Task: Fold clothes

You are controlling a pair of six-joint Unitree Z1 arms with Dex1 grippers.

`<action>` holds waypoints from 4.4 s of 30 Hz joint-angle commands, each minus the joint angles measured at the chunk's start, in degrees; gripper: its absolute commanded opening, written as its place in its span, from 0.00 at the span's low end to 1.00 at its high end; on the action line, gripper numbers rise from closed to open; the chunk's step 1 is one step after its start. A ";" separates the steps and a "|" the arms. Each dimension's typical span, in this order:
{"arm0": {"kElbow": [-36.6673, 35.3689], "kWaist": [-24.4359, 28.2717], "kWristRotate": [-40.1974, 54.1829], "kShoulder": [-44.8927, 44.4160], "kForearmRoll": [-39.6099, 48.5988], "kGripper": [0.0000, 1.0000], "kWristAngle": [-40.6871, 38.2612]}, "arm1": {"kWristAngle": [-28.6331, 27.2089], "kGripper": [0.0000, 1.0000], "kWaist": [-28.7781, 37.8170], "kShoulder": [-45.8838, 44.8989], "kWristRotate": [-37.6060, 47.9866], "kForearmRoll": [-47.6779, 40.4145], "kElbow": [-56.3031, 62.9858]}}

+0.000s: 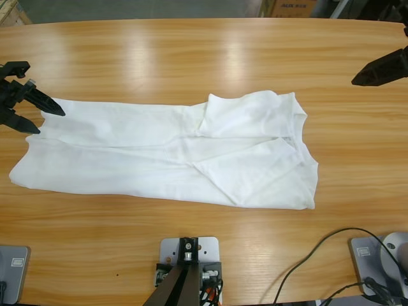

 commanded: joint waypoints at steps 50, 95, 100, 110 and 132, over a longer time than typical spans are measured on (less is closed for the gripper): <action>-1.93 3.83 -4.61 9.80 -2.92 0.00 12.77 | -1.61 0.83 0.54 -6.16 0.10 6.51 1.16; 0.64 2.41 -5.88 11.19 -0.16 0.25 12.16 | -1.58 0.78 0.50 -7.31 0.14 6.81 0.94; 0.11 4.27 -6.13 9.36 0.45 0.83 12.89 | -1.58 0.78 0.52 -8.04 0.10 7.26 0.94; 0.25 9.41 -5.07 5.93 0.10 0.83 11.96 | -1.49 0.78 0.54 -8.68 0.14 7.63 0.94; -2.42 8.25 -3.74 16.67 -2.62 0.83 11.40 | -1.87 0.78 0.50 -7.99 0.12 8.14 0.67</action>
